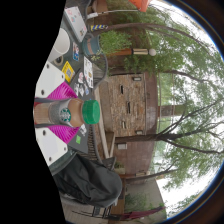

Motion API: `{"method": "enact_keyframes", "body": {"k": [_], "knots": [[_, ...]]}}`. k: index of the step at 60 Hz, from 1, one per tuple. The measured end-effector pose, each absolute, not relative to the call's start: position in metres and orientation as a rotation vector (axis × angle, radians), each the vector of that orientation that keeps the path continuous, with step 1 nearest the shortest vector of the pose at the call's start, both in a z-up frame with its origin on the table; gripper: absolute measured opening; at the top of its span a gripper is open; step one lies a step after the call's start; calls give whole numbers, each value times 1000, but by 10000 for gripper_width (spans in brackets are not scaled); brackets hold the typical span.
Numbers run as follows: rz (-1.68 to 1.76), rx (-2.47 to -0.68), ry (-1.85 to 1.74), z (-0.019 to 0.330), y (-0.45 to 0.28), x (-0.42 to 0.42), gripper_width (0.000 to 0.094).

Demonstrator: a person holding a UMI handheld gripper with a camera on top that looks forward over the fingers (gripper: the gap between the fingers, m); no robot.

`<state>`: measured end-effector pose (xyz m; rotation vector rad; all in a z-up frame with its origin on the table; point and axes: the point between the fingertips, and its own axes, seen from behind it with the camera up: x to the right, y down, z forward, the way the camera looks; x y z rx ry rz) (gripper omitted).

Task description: Pour water

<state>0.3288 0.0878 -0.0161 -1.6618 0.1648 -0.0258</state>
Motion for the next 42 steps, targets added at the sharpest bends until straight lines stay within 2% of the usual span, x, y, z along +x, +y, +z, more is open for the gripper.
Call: {"method": "enact_keyframes", "body": {"k": [3,11,14,17,19,29,42], "knots": [[-35,-1665,155,-19,84,332,293],[-69,-1711,148,-18,85,327,490],[-80,-1791,180,-33,78,331,616],[-62,-1825,184,-35,74,326,781],[-53,-1831,182,-35,69,321,856],[-98,-1868,195,-26,28,318,827],[-138,-1919,267,12,-70,297,832]]}}
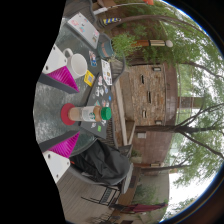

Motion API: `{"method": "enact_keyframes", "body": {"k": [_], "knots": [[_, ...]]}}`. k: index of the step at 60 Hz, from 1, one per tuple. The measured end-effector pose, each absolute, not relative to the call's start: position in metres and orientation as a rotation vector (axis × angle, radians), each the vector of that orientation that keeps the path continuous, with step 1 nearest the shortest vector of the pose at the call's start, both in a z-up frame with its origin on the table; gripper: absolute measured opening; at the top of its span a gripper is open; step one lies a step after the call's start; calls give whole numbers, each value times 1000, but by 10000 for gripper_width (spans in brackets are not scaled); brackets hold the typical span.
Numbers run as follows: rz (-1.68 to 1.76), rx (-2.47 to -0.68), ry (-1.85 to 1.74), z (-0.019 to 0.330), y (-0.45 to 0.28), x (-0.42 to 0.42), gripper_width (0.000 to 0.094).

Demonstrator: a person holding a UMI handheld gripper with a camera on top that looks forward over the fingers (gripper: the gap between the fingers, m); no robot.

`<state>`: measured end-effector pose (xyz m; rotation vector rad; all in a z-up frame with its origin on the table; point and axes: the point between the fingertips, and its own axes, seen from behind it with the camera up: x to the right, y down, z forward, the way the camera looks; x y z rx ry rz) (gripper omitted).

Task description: Pour water

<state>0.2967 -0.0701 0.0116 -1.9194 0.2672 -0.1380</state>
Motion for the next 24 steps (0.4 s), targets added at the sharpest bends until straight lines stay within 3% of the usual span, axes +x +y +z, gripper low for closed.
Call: {"method": "enact_keyframes", "body": {"k": [24], "knots": [[-91,-1948,325,127,-290,150,832]]}}
